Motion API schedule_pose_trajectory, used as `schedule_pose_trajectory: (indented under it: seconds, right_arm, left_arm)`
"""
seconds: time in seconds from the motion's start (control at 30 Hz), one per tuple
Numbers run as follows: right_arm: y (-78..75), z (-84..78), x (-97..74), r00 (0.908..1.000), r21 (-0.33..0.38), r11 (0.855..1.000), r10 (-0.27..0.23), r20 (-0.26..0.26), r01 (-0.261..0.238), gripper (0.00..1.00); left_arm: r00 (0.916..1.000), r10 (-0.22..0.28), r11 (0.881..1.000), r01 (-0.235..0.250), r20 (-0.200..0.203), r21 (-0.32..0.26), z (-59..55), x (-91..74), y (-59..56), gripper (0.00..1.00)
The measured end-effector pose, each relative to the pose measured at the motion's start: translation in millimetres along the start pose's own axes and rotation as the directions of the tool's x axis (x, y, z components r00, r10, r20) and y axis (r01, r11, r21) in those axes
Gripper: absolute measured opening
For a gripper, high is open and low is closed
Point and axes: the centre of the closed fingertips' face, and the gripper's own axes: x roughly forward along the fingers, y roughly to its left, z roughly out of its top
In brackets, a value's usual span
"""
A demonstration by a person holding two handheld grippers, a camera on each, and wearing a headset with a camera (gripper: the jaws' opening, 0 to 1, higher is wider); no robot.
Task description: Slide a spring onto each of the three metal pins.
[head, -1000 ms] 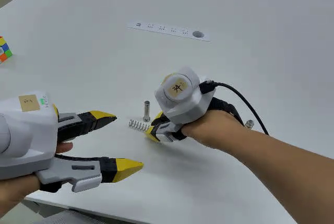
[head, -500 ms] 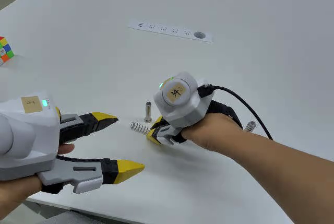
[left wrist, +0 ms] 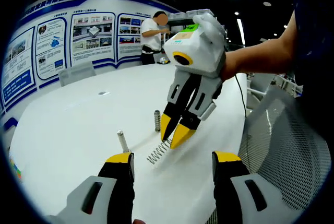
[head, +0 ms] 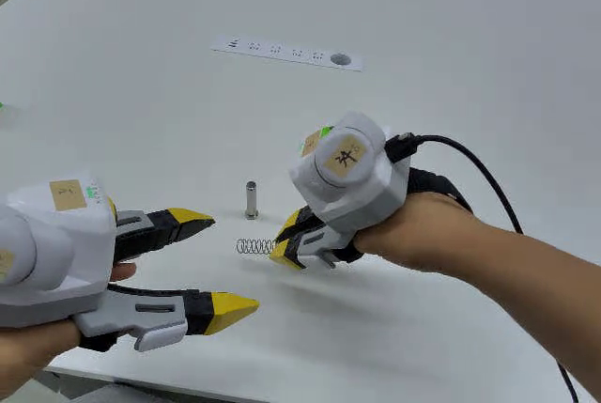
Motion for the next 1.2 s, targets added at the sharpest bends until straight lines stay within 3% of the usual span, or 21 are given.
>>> schedule_pose_trajectory:
  seconds: [0.23, 0.37, 0.47, 0.67, 0.8, 1.2]
  right_arm:
    - [19.1, 9.7, -29.2, 0.999, -0.025, 0.999, 0.044, -0.001, -0.044, 0.11]
    - [25.6, 13.1, -36.3, 0.9982, -0.034, 0.998, 0.059, -0.007, -0.059, 0.11]
    - [29.7, 13.0, -37.1, 0.9974, -0.041, 0.997, 0.068, -0.024, -0.069, 0.11]
    - [39.0, 17.3, -36.9, 0.9956, -0.05, 0.995, 0.087, -0.034, -0.089, 0.11]
    - [40.7, 26.0, -39.2, 0.9963, -0.056, 0.995, 0.085, -0.012, -0.086, 0.11]
    - [39.6, 54.9, -45.1, 0.9942, -0.068, 0.996, 0.063, 0.087, -0.058, 0.11]
  left_arm:
    - [0.9997, -0.022, 0.997, 0.023, -0.004, 0.072, 2.0, 4.5, -4.7, 0.52]
    - [0.9996, -0.026, 0.993, 0.028, -0.015, 0.118, 0.0, 6.3, -6.2, 0.45]
    - [0.9992, -0.031, 0.985, 0.035, -0.026, 0.171, -1.1, 7.9, -8.7, 0.37]
    - [0.9983, -0.02, 0.955, 0.035, -0.055, 0.293, -3.4, 10.0, -10.3, 0.22]
    - [0.9984, -0.02, 0.953, 0.035, -0.054, 0.302, -2.7, 10.1, -10.5, 0.13]
    - [0.9989, -0.029, 0.966, 0.038, -0.038, 0.257, 1.3, 9.6, -9.9, 0.12]
